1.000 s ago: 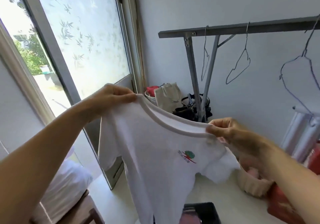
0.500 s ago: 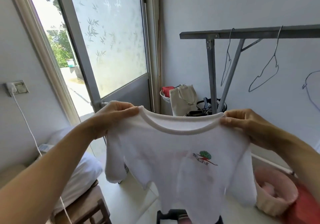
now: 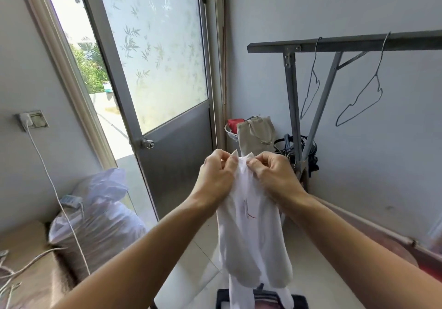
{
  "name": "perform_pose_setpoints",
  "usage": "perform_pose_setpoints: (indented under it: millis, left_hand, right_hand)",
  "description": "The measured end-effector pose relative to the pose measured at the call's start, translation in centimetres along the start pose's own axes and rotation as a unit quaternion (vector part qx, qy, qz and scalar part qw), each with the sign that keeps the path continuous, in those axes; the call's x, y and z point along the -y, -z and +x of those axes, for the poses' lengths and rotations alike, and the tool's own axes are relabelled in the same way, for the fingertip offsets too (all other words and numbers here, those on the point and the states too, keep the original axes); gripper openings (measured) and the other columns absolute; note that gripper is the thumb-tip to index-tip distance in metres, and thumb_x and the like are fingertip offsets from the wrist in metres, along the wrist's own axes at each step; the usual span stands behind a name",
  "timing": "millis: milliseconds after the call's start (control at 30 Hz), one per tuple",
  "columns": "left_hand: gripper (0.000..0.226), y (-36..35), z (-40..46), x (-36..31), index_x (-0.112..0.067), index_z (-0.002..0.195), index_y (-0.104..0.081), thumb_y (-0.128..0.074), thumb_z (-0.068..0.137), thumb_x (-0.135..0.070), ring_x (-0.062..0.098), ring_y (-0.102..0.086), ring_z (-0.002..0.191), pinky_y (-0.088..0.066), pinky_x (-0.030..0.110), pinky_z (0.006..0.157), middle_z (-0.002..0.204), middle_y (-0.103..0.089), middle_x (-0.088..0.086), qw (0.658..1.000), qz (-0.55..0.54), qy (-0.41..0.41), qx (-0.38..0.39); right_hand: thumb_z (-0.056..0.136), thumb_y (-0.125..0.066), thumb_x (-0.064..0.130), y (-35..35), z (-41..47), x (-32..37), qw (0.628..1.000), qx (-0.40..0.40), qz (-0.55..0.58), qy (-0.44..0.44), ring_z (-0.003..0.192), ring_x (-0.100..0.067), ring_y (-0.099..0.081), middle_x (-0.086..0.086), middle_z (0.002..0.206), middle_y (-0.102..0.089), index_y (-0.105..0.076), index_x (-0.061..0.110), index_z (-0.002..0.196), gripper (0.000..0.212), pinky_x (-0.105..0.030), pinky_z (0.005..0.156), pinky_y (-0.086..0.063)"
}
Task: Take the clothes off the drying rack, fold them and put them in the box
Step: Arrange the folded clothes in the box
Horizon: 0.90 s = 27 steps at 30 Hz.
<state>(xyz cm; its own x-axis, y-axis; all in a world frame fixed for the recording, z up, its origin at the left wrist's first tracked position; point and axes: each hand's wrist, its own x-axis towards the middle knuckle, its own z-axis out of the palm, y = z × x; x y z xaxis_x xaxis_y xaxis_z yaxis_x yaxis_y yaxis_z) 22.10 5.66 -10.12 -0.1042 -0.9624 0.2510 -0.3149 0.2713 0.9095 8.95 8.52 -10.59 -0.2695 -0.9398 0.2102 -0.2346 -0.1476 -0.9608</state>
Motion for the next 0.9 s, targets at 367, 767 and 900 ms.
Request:
perform_pose_setpoints:
  millis: [367,767,900]
  left_hand:
    - [0.046,-0.5,-2.6,-3.3,-0.007,0.109,-0.056,-0.032,0.104,-0.046,0.025,-0.07,0.069,-0.057,0.038,0.052,0.096,-0.065,0.017,0.988,-0.123,0.05,0.082]
    - [0.064,3.4,2.2,-3.3,-0.034,0.124,-0.064,-0.081,0.066,-0.057,0.008,-0.029,0.14,-0.028,0.034,0.114,0.145,-0.041,-0.011,0.927,0.215,-0.18,0.25]
    - [0.013,2.7,2.3,-4.6,-0.021,0.092,-0.075,-0.075,0.08,-0.026,0.005,-0.066,0.087,-0.05,0.019,0.078,0.089,-0.071,-0.01,0.937,0.061,-0.159,0.304]
  right_hand:
    - [0.094,-0.06,0.04,0.1,0.5,0.8,0.996,0.061,-0.026,0.067,0.067,-0.008,-0.061,0.004,0.072,-0.063,-0.061,0.012,0.085,0.029,-0.026,0.067,-0.052]
    - [0.093,-0.059,0.023,3.7,0.7,3.4,0.955,0.275,0.004,0.116,0.073,-0.013,-0.057,-0.008,0.081,-0.062,-0.063,-0.003,0.093,0.026,-0.023,0.069,-0.051]
    - [0.096,-0.057,0.019,5.2,0.9,3.1,0.96,0.251,0.019,0.12,0.074,-0.012,-0.063,-0.004,0.082,-0.066,-0.062,0.004,0.095,0.016,-0.025,0.067,-0.055]
